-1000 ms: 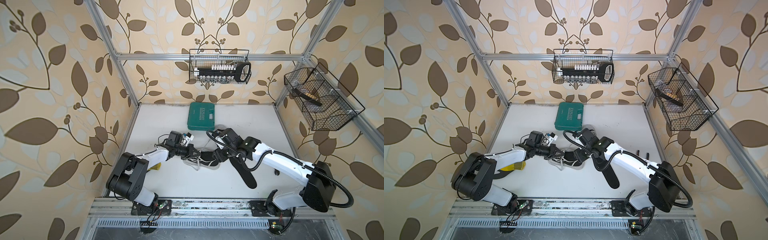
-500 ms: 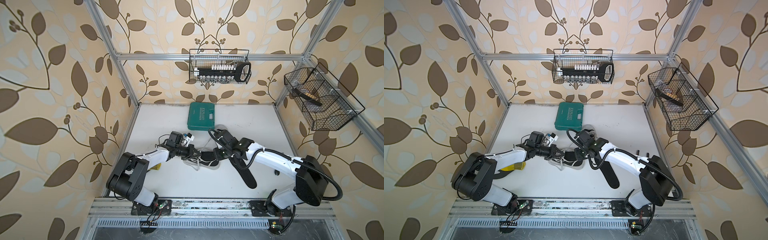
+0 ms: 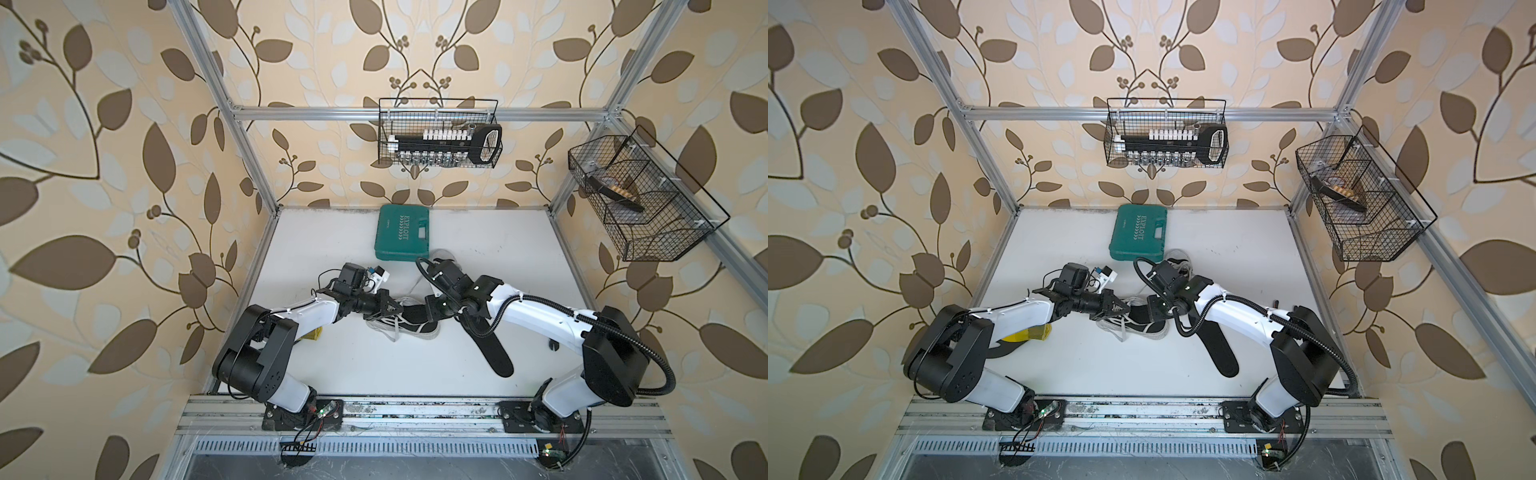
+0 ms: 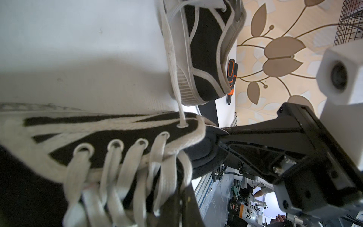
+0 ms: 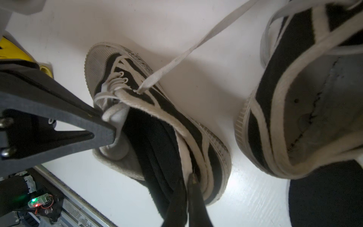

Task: Insert the insole into the shoe

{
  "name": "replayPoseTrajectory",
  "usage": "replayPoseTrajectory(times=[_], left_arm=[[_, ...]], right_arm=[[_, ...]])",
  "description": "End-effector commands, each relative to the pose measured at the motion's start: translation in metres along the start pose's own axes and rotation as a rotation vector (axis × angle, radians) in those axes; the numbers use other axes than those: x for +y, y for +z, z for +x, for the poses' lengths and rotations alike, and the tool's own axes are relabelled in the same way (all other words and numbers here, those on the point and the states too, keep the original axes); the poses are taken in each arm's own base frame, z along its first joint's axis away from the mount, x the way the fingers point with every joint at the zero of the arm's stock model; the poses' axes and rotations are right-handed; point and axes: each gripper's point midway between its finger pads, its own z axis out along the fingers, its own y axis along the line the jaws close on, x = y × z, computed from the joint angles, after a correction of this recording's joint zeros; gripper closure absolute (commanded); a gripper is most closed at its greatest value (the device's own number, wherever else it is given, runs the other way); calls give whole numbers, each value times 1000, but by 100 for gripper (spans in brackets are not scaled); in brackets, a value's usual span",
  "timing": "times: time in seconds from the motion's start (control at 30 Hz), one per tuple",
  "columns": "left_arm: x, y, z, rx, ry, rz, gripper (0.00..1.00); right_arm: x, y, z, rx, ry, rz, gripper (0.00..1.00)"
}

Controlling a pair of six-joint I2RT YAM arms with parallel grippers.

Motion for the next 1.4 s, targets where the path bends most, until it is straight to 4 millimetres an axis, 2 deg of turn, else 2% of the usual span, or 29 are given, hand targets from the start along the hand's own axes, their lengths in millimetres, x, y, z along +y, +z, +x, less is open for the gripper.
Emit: replayPoseTrajectory(times=[0.0,0.23,0.5,0.67,0.83,0.97,1.03,1.2,1.27,1.37], left_arm=[[-11,0,4,0,25,21,100],[-13,3,8,7,30,15,100],[-15,2,9,2,28,24,100],[-16,1,9,-1,31,27,100],[-14,1,11,3,24,20,100],[-12,1,12,4,20,13,100],[-20,-4,10,-10,44,23,100],[-17,-4,12,-11,38,11,100],[-16,-4,12,-11,38,7,100],[-16,-4,13,-9,33,7,100]], right_arm=[[23,6,-8,2,15,-67,100],[35,18,-13,11,30,-83,100],[55,30,-9,34,67,-163,100],[31,42,1,47,99,-75,100],[-9,50,16,81,107,74,100],[-38,41,22,89,52,222,100],[-49,38,22,97,19,286,100],[-57,38,21,126,-47,364,100],[-56,39,20,142,-84,391,100],[-48,51,25,196,-100,356,100]])
